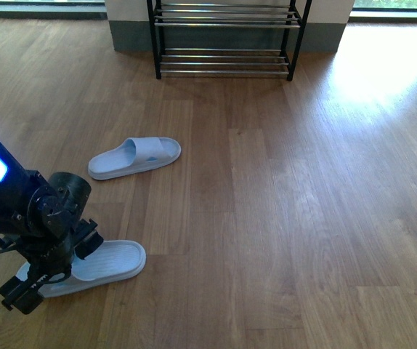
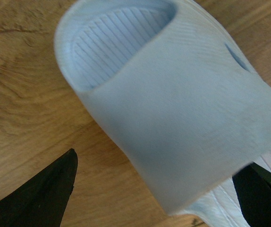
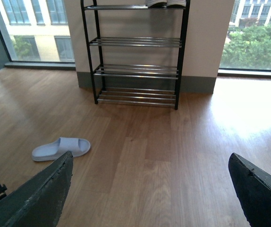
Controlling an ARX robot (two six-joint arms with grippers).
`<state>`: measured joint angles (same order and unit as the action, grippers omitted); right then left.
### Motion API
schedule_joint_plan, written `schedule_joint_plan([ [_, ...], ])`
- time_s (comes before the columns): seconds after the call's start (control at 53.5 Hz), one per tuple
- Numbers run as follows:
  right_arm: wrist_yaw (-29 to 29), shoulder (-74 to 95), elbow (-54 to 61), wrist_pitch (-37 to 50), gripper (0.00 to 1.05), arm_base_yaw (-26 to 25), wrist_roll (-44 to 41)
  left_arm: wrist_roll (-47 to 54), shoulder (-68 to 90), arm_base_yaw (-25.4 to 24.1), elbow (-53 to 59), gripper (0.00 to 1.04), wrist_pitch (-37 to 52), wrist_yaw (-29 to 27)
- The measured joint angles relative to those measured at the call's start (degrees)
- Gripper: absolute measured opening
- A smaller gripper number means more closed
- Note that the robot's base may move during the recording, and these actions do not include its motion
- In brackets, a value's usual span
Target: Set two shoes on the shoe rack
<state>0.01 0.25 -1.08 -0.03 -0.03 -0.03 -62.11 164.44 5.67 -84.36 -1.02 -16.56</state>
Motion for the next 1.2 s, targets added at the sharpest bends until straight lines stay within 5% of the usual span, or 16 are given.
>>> schedule_joint_plan([
  [0.224, 0.0, 0.0, 0.0, 0.0, 0.95, 0.0, 0.0, 1.4, 1.7, -1.6, -1.0, 0.93, -2.6, -3.9],
  [0.599, 0.0, 0.0, 0.0, 0.0, 0.95, 0.0, 0.0, 4.8, 3.1, -3.9, -1.2, 0.19, -5.0, -8.8],
  [0.711, 0.0, 0.0, 0.0, 0.0, 0.95, 0.0, 0.0, 6.7, 2.5, -3.4, -0.3, 0.04, -4.5, -10.0],
  [0.898, 0.0, 0.0, 0.0, 0.0, 0.95, 0.0, 0.0, 13.3, -5.2, -0.3, 6.7, 0.02, 0.4, -8.2],
  [1.066, 0.0, 0.0, 0.0, 0.0, 0.95, 0.0, 0.0, 38.3, -29.4, 6.1, 24.0, 0.02, 16.7, -11.0],
  [1.197, 0.0, 0.0, 0.0, 0.0, 0.95, 0.0, 0.0, 56.4, -49.8, 5.7, 38.1, 0.02, 25.6, -10.0],
])
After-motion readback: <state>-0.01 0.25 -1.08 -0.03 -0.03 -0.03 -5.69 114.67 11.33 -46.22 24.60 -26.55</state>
